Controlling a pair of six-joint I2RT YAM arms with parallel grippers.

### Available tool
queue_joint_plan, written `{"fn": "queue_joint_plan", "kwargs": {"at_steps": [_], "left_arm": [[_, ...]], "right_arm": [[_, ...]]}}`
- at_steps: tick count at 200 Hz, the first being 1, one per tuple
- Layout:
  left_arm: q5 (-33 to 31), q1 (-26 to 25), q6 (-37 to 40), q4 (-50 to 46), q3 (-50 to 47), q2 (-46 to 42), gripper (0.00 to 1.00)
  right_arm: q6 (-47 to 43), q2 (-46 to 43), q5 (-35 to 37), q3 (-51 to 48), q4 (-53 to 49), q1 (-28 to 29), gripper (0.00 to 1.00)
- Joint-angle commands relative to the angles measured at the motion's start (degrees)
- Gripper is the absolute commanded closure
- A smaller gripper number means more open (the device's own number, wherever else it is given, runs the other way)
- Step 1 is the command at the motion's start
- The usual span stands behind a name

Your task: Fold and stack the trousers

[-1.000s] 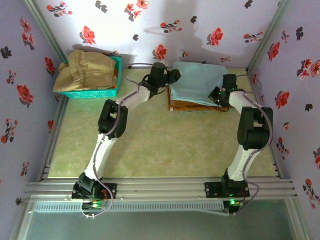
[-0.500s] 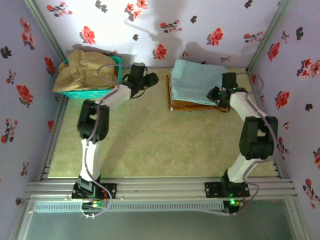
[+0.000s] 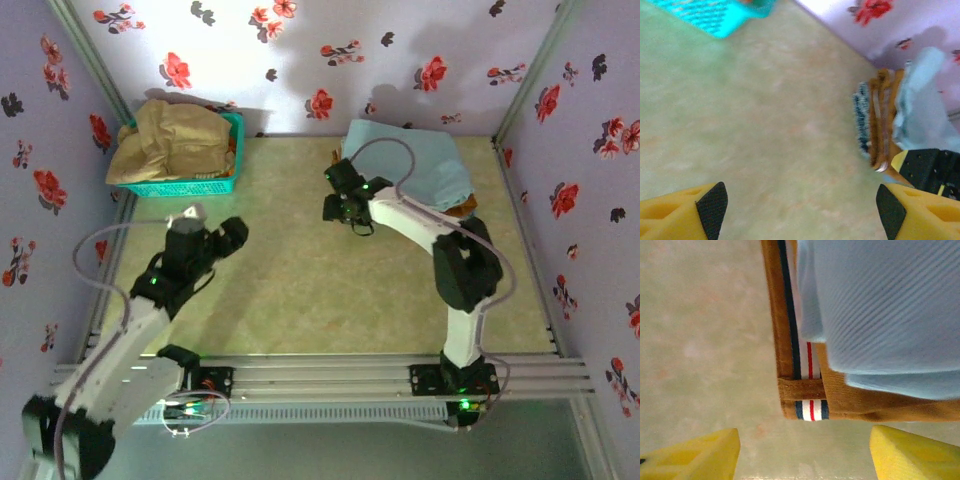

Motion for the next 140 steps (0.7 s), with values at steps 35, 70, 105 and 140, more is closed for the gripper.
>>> {"fn": "queue_joint_plan", "kwargs": {"at_steps": [35,70,105,140], "left_arm": [[-4.66,2.04,-0.85,-14.71,-2.93,-14.42,0.14],[-3.89,2.34,0.89,-13.92,-0.57,-10.61,0.13],[-3.21,2.4,1.93,-11.47,0.38,-6.92,0.13],[-2.72,2.48,1.88,-10.11,0.64,-4.77,0.13]], "right_arm": [[12.89,11.23,11.86,4.61,-4.73,-6.1,0.31],[10.89,16.75,6.48,9.61,-3.48,-14.46,0.34],[9.47,20.15,5.58,15.99,-4.78,-20.29,0.34],[8.61,23.52,3.98,21.96,-8.0,-26.32,0.33]]}}
